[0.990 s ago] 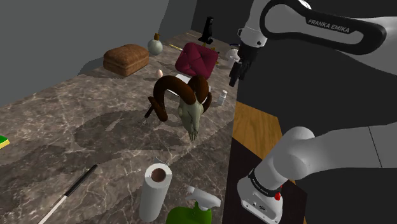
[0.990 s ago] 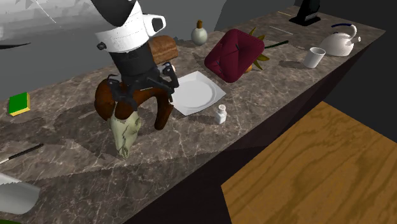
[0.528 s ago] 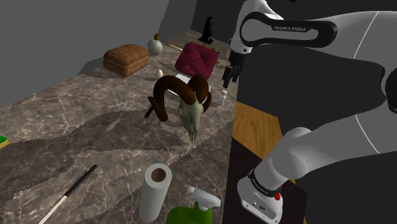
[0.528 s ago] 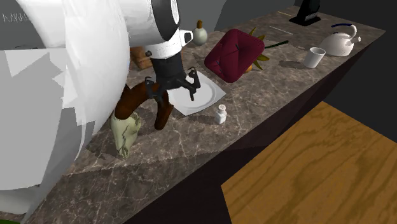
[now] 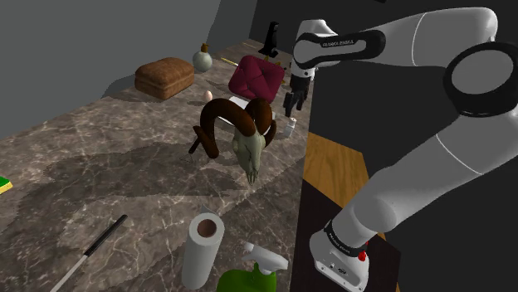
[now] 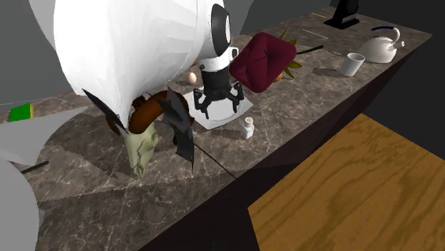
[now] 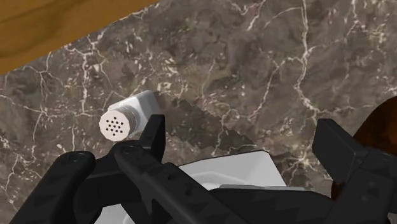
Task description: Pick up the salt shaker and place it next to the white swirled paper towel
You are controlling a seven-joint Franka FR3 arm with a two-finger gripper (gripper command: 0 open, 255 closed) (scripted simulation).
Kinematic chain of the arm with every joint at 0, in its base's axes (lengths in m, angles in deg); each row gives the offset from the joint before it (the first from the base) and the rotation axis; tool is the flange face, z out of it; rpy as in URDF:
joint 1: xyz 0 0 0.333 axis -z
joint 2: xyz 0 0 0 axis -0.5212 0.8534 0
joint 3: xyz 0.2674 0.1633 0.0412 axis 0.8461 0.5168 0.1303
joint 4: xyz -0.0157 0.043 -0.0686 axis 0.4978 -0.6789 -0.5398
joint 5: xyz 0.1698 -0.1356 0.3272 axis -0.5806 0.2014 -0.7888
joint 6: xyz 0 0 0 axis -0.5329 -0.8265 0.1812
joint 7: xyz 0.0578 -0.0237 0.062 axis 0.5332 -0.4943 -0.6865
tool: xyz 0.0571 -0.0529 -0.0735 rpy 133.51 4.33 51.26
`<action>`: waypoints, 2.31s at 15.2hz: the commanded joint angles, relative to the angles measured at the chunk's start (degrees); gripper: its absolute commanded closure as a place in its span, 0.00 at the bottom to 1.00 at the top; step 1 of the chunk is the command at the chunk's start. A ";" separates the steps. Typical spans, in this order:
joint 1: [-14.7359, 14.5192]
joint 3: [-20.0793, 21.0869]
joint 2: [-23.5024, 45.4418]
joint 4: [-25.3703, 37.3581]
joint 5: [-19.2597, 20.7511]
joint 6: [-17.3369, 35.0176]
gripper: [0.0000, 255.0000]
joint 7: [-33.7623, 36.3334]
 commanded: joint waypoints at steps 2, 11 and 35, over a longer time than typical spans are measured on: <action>0.93 -1.58 6.47 3.73 -0.39 1.62 0.00 -2.13; 4.86 -4.34 25.88 17.33 -3.32 4.02 0.00 -8.21; 5.45 -4.49 27.29 13.19 -3.35 9.61 1.00 -8.26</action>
